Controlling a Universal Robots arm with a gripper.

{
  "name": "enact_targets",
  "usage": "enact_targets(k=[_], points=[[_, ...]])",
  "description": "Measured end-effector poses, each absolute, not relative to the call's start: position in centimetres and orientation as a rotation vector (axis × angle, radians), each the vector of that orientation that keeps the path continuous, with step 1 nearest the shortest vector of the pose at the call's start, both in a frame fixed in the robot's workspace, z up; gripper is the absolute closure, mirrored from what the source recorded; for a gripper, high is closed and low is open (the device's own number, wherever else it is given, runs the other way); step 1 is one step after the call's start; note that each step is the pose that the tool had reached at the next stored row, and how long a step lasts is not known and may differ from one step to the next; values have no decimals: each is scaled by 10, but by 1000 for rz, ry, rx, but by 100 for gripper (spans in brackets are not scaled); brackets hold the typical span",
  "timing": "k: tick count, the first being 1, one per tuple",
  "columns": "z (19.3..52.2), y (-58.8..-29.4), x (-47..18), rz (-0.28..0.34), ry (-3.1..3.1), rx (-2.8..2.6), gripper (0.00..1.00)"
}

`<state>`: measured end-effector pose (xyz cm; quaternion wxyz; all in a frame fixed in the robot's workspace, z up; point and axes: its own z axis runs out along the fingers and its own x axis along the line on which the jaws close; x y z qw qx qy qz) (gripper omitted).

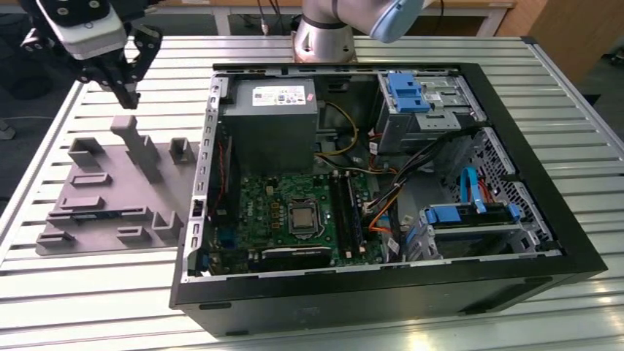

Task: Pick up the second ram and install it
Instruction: 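Reach for the second ram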

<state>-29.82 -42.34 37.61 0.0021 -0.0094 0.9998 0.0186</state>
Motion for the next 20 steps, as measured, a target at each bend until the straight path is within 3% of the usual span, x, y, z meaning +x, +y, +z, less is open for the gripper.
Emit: enact_targets(k=[20], points=[[372,-433,-339,58,3137,-47,89]])
